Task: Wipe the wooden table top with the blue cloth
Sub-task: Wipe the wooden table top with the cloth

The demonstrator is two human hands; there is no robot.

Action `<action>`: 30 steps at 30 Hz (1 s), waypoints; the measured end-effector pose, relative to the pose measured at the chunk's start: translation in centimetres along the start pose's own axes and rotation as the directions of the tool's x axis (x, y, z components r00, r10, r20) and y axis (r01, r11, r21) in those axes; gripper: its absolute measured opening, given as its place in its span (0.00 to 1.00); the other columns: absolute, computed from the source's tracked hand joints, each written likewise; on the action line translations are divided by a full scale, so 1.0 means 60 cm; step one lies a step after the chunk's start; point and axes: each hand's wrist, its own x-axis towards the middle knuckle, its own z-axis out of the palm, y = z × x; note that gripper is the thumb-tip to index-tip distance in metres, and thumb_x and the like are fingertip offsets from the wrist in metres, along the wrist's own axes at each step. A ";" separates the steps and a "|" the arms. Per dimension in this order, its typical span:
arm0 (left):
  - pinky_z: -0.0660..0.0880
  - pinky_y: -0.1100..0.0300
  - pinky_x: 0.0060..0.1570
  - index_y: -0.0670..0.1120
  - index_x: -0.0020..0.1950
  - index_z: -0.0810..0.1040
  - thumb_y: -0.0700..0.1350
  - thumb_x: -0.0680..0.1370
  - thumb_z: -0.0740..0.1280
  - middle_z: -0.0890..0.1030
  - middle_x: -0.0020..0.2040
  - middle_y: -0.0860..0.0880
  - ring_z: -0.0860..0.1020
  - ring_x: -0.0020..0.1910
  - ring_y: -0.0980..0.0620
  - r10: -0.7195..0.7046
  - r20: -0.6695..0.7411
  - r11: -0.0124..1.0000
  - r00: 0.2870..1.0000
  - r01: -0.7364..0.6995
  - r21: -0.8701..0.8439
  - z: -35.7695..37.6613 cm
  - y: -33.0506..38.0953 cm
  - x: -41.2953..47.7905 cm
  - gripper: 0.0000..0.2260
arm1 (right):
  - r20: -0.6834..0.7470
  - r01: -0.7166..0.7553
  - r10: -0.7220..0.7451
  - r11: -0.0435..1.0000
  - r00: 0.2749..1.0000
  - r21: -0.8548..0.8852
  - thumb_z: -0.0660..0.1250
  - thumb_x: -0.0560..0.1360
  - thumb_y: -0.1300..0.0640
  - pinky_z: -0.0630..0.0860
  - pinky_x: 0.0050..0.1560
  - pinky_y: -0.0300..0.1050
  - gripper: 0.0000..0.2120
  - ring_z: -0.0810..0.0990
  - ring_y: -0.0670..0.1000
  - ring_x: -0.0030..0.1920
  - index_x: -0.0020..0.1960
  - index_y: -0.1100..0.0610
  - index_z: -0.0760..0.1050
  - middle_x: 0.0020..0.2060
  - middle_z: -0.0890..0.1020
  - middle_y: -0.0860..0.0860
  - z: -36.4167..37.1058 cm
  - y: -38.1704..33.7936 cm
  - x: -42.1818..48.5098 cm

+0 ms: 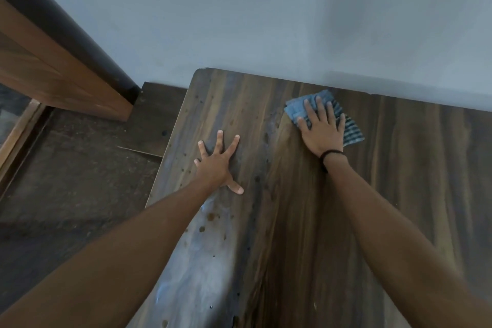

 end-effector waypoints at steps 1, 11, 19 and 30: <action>0.51 0.24 0.70 0.66 0.78 0.30 0.61 0.61 0.83 0.24 0.77 0.53 0.30 0.74 0.27 0.007 -0.004 1.000 1.000 -0.007 0.000 0.001 0.000 -0.001 0.67 | -0.006 0.037 -0.037 0.999 0.999 -0.010 0.45 0.83 0.37 0.37 0.78 0.62 0.28 0.42 0.51 0.81 0.81 0.40 0.46 0.81 0.45 0.44 0.012 -0.004 -0.032; 0.48 0.24 0.70 0.64 0.79 0.31 0.58 0.63 0.82 0.24 0.77 0.53 0.27 0.74 0.29 0.010 -0.016 1.000 1.000 -0.011 -0.025 0.000 0.004 -0.001 0.65 | -0.008 0.081 -0.082 0.995 0.997 -0.055 0.45 0.83 0.36 0.37 0.77 0.62 0.29 0.44 0.50 0.81 0.81 0.40 0.46 0.81 0.46 0.44 0.005 0.002 0.001; 0.48 0.24 0.70 0.65 0.79 0.32 0.58 0.63 0.82 0.24 0.77 0.53 0.27 0.74 0.29 0.014 -0.029 0.999 0.999 -0.015 -0.034 0.003 0.000 -0.006 0.65 | -0.037 -0.048 0.050 0.998 0.998 0.044 0.45 0.83 0.37 0.39 0.77 0.64 0.29 0.44 0.52 0.81 0.82 0.44 0.47 0.81 0.47 0.46 0.017 -0.027 0.003; 0.46 0.25 0.71 0.64 0.79 0.32 0.57 0.64 0.82 0.24 0.77 0.53 0.26 0.73 0.31 0.015 -0.024 0.999 1.000 -0.016 -0.046 0.002 0.002 0.000 0.64 | -0.055 -0.037 0.036 0.999 0.998 -0.023 0.46 0.82 0.38 0.40 0.77 0.65 0.31 0.44 0.53 0.81 0.82 0.47 0.46 0.82 0.47 0.48 0.006 -0.024 0.052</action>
